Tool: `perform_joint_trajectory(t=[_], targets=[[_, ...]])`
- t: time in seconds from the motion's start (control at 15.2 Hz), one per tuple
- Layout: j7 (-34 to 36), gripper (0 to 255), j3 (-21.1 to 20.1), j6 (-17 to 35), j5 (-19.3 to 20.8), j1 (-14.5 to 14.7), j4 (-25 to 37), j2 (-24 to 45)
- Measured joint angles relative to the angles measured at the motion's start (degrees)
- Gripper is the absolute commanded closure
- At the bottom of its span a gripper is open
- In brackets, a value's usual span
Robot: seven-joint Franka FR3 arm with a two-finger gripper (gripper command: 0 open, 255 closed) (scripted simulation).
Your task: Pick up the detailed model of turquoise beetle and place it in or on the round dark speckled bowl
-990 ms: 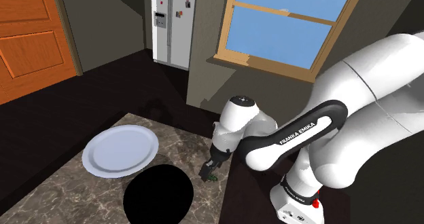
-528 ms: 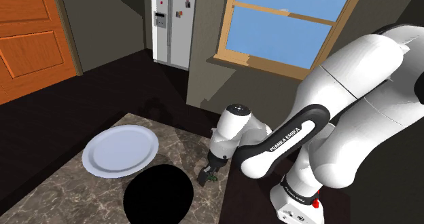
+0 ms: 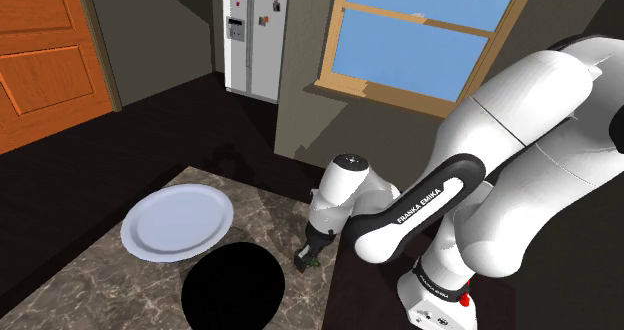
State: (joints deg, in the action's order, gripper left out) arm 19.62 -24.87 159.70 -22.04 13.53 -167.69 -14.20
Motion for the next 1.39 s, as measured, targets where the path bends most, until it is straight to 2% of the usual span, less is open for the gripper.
perform_joint_trajectory(t=[0.53, 1.39], targets=[[0.04, 255, 0.03, -0.46, 0.04, 0.0, 0.09, -0.37], [0.62, 255, 2.29, -16.39, 0.89, 0.66, 2.23, -14.29]])
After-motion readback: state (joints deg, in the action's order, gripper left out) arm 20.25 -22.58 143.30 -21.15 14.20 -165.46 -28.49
